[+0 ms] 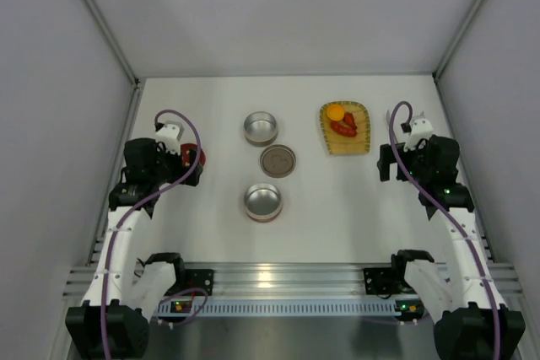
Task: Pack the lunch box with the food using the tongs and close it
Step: Pick up the clamp at the center of the board.
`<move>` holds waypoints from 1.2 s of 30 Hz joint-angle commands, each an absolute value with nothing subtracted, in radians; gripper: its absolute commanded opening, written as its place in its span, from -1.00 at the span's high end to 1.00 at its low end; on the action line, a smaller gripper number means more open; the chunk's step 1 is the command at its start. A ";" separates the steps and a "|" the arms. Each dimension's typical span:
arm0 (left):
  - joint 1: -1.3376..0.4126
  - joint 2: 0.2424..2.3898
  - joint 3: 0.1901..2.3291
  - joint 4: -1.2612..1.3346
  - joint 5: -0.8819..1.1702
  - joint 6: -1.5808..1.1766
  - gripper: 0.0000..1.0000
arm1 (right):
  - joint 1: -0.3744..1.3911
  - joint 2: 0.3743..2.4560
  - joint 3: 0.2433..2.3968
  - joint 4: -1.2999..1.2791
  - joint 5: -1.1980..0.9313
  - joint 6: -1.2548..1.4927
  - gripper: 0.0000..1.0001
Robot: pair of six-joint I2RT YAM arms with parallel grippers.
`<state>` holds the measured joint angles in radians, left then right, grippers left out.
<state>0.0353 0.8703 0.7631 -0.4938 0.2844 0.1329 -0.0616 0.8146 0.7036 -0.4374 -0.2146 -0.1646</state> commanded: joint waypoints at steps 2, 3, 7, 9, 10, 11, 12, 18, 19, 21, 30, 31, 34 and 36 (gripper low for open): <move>0.040 0.854 0.795 -0.494 0.298 0.135 -0.97 | -0.057 0.825 0.753 -0.448 -0.210 -0.164 -0.99; 0.040 0.854 0.795 -0.497 0.298 0.138 -0.97 | -0.057 0.830 0.756 -0.446 -0.203 -0.154 -0.99; 0.041 0.848 0.795 -0.511 0.282 0.172 -0.97 | -0.057 0.868 0.801 -0.488 -0.128 -0.147 -0.99; 0.040 0.842 0.795 -0.514 0.270 0.184 -0.97 | -0.057 0.900 0.846 -0.550 -0.080 -0.158 -0.99; 0.040 0.841 0.793 -0.515 0.268 0.195 -0.97 | -0.057 0.910 0.859 -0.575 -0.028 -0.161 -0.99; 0.041 0.839 0.793 -0.520 0.264 0.199 -0.97 | -0.057 0.923 0.874 -0.600 -0.006 -0.167 -0.99; 0.040 0.836 0.793 -0.523 0.264 0.204 -0.97 | -0.057 0.952 0.906 -0.657 0.009 -0.170 -0.99; 0.040 0.822 0.802 -0.528 0.265 0.221 -0.97 | -0.058 1.061 1.000 -0.813 0.060 -0.173 -0.99; 0.040 0.821 0.805 -0.531 0.265 0.225 -0.97 | -0.058 1.078 1.008 -0.840 0.063 -0.172 -0.99; 0.040 0.818 0.818 -0.538 0.268 0.232 -0.97 | -0.058 1.136 1.026 -0.859 0.066 -0.167 -0.99; 0.041 0.807 0.841 -0.535 0.294 0.244 -0.97 | -0.087 1.348 1.069 -0.822 0.121 -0.129 -0.99; 0.041 0.804 0.839 -0.535 0.308 0.247 -0.97 | -0.097 1.367 1.074 -0.819 0.109 -0.129 -0.99; 0.040 0.805 0.835 -0.525 0.313 0.245 -0.97 | -0.136 1.445 1.088 -0.792 0.083 -0.135 -0.99; 0.040 0.805 0.825 -0.505 0.301 0.247 -0.97 | -0.164 1.504 1.095 -0.770 0.058 -0.146 -0.99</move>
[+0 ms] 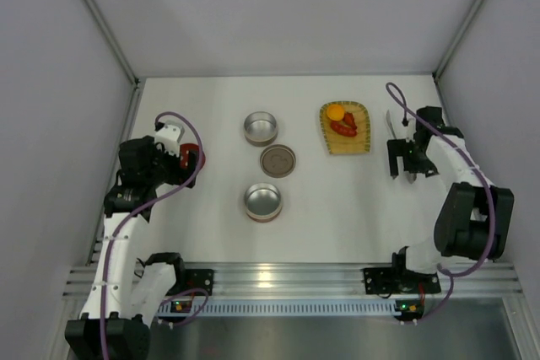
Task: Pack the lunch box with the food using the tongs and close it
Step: Pick up the clamp at the center of the board.
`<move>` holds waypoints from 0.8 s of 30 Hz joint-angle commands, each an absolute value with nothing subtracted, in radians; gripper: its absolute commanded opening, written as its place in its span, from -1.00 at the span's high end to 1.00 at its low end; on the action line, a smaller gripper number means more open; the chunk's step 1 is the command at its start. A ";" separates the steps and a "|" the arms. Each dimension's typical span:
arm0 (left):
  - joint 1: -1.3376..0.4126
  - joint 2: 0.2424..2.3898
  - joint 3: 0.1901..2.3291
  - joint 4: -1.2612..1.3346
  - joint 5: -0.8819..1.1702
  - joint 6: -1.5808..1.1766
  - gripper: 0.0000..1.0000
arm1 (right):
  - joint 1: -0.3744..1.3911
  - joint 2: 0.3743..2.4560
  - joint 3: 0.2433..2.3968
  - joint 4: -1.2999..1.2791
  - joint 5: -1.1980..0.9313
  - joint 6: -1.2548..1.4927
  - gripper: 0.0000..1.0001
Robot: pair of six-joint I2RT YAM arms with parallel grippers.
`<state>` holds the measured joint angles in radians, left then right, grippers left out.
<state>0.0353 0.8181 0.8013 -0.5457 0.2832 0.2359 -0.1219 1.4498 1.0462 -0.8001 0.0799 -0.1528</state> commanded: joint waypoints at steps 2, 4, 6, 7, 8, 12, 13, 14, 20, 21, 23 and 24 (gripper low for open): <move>0.041 0.808 0.821 -0.489 0.290 0.255 -0.97 | -0.184 1.552 1.095 -0.747 0.026 -0.153 -0.99; 0.040 0.808 0.816 -0.479 0.285 0.259 -0.97 | -0.186 1.581 1.094 -0.700 0.037 -0.161 -0.99; 0.040 0.811 0.805 -0.459 0.272 0.256 -0.97 | -0.192 1.612 1.094 -0.667 0.038 -0.167 -0.99; 0.040 0.815 0.802 -0.453 0.267 0.256 -0.97 | -0.192 1.618 1.097 -0.638 0.034 -0.170 -0.99; 0.040 0.819 0.796 -0.451 0.265 0.256 -0.97 | -0.190 1.632 1.098 -0.620 0.032 -0.173 -0.99; 0.040 0.839 0.781 -0.425 0.261 0.245 -0.97 | -0.192 1.673 1.101 -0.540 0.031 -0.166 -0.99; 0.040 0.842 0.779 -0.416 0.261 0.242 -0.97 | -0.192 1.681 1.103 -0.523 0.031 -0.163 -0.99; 0.040 0.854 0.778 -0.411 0.259 0.239 -0.97 | -0.192 1.699 1.107 -0.496 0.025 -0.160 -0.98; 0.040 0.903 0.787 -0.390 0.279 0.233 -0.97 | -0.193 1.802 1.178 -0.456 0.006 -0.147 -0.93; 0.040 0.917 0.788 -0.385 0.281 0.230 -0.97 | -0.193 1.813 1.187 -0.443 0.008 -0.146 -0.93; 0.041 0.930 0.795 -0.376 0.281 0.229 -0.97 | -0.199 1.847 1.215 -0.434 0.008 -0.146 -0.92; 0.040 0.942 0.796 -0.373 0.284 0.229 -0.97 | -0.201 1.859 1.226 -0.430 0.008 -0.144 -0.92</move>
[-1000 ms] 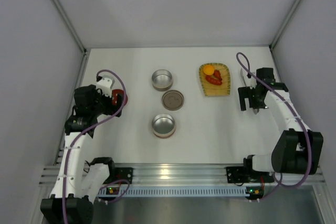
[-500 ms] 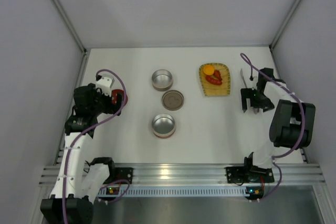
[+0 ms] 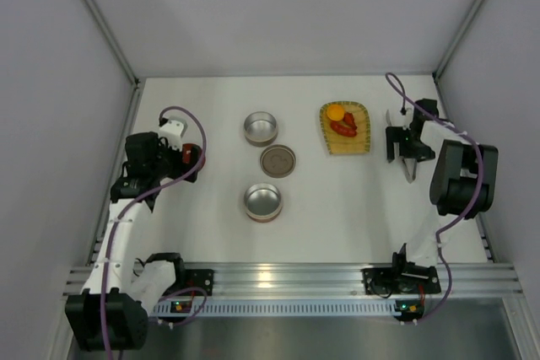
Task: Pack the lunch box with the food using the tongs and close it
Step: Pick up the clamp at the center of the board.
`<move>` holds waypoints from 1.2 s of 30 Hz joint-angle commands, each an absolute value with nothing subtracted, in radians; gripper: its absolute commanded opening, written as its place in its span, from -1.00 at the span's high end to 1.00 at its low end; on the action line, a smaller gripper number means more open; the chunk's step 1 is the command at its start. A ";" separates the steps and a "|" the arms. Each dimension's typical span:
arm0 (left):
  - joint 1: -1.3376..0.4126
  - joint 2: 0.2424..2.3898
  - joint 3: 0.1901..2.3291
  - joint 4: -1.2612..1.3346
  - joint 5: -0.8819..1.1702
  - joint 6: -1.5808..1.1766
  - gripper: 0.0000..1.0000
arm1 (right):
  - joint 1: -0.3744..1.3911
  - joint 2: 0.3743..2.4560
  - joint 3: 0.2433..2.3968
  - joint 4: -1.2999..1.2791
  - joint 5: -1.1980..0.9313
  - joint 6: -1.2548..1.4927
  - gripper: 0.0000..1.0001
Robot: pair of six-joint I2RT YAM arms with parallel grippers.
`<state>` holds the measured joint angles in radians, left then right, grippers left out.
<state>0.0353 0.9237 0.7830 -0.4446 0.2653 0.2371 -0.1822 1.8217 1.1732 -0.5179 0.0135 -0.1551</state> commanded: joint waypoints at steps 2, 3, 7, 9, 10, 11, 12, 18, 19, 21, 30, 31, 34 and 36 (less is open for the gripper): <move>0.040 0.953 0.796 -0.361 0.287 0.229 -0.97 | -0.206 1.893 1.253 -0.426 -0.021 -0.144 -0.90; 0.040 0.957 0.796 -0.354 0.288 0.227 -0.97 | -0.206 1.904 1.262 -0.422 -0.026 -0.143 -0.89; 0.041 0.992 0.795 -0.334 0.291 0.222 -0.97 | -0.213 1.948 1.305 -0.420 -0.031 -0.137 -0.86; 0.040 1.003 0.793 -0.324 0.298 0.215 -0.97 | -0.215 1.967 1.315 -0.417 -0.035 -0.132 -0.86; 0.040 1.006 0.792 -0.321 0.302 0.213 -0.97 | -0.221 1.971 1.322 -0.416 -0.037 -0.129 -0.86; 0.040 1.015 0.790 -0.318 0.304 0.207 -0.97 | -0.222 1.980 1.328 -0.414 -0.040 -0.127 -0.84; 0.041 1.019 0.788 -0.307 0.305 0.204 -0.97 | -0.225 1.985 1.335 -0.416 -0.051 -0.126 -0.83; 0.040 1.035 0.795 -0.301 0.318 0.198 -0.97 | -0.229 2.014 1.385 -0.431 -0.041 -0.127 -0.79; 0.041 1.035 0.796 -0.304 0.318 0.199 -0.97 | -0.229 2.022 1.396 -0.436 -0.041 -0.127 -0.77; 0.041 1.035 0.796 -0.307 0.318 0.202 -0.97 | -0.229 2.029 1.404 -0.445 -0.043 -0.127 -0.75; 0.040 1.023 0.799 -0.319 0.311 0.202 -0.97 | -0.232 2.010 1.376 -0.465 -0.060 -0.147 -0.37; 0.040 1.020 0.801 -0.322 0.311 0.201 -0.97 | -0.239 1.987 1.362 -0.471 -0.066 -0.153 -0.29; 0.040 1.014 0.807 -0.334 0.314 0.199 -0.97 | -0.264 1.933 1.358 -0.512 -0.107 -0.167 -0.15; 0.041 1.005 0.816 -0.347 0.316 0.196 -0.97 | -0.288 1.902 1.365 -0.543 -0.147 -0.190 -0.13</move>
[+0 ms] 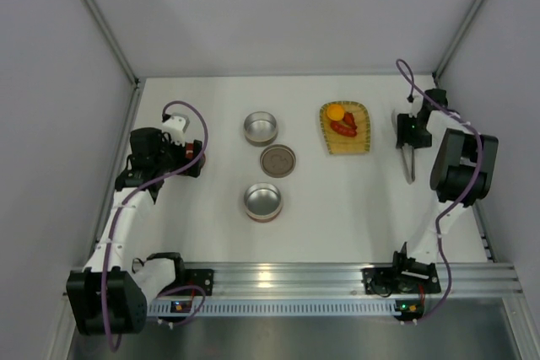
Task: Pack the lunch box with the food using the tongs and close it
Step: Pick up the clamp at the center of the board.
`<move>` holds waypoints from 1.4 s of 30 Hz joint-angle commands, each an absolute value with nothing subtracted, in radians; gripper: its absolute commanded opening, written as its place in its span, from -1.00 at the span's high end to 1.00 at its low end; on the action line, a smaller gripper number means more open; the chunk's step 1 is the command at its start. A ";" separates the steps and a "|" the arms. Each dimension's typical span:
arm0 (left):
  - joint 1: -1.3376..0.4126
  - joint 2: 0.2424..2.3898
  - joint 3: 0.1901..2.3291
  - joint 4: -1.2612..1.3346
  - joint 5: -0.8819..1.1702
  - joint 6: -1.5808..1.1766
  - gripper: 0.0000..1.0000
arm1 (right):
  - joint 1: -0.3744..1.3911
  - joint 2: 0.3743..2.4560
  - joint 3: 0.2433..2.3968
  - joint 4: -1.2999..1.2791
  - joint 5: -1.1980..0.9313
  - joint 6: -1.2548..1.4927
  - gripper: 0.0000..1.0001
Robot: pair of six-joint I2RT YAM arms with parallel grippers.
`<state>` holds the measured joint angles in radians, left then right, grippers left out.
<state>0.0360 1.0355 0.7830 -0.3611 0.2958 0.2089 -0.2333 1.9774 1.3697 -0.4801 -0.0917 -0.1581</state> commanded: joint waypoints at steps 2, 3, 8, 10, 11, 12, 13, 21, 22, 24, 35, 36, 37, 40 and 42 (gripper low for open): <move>0.040 0.994 0.821 -0.354 0.319 0.195 -0.97 | -0.304 1.856 1.376 -0.597 -0.175 -0.212 -0.12; 0.040 0.991 0.824 -0.357 0.321 0.196 -0.97 | -0.316 1.842 1.390 -0.618 -0.182 -0.236 -0.12; 0.040 0.977 0.831 -0.376 0.336 0.186 -0.97 | -0.330 1.775 1.424 -0.751 -0.215 -0.327 0.00; 0.040 0.970 0.830 -0.376 0.341 0.183 -0.97 | -0.331 1.757 1.408 -0.756 -0.213 -0.356 0.04; 0.040 0.969 0.830 -0.374 0.342 0.178 -0.97 | -0.331 1.753 1.401 -0.756 -0.215 -0.360 0.06; 0.040 0.968 0.831 -0.376 0.345 0.176 -0.97 | -0.331 1.753 1.385 -0.744 -0.213 -0.360 0.06; 0.040 0.968 0.831 -0.379 0.350 0.172 -0.97 | -0.330 1.756 1.376 -0.735 -0.215 -0.356 0.07; 0.040 0.959 0.836 -0.399 0.330 0.193 -0.97 | -0.321 1.880 1.362 -0.629 -0.229 -0.275 0.12; 0.040 0.957 0.835 -0.397 0.327 0.195 -0.97 | -0.319 1.891 1.364 -0.620 -0.230 -0.269 0.12; 0.040 0.957 0.827 -0.393 0.321 0.201 -0.97 | -0.318 1.910 1.371 -0.597 -0.233 -0.253 0.12; 0.040 1.019 0.830 -0.357 0.347 0.173 -0.97 | -0.301 1.977 1.388 -0.545 -0.222 -0.225 0.00; 0.040 1.023 0.831 -0.356 0.347 0.173 -0.97 | -0.299 1.974 1.379 -0.545 -0.218 -0.236 -0.06; 0.040 1.028 0.833 -0.353 0.351 0.169 -0.97 | -0.299 1.970 1.373 -0.545 -0.213 -0.244 -0.19; 0.040 1.032 0.834 -0.348 0.354 0.158 -0.97 | -0.299 1.960 1.351 -0.554 -0.199 -0.270 -0.41; 0.041 1.034 0.836 -0.350 0.359 0.153 -0.97 | -0.299 1.954 1.330 -0.555 -0.180 -0.282 -0.48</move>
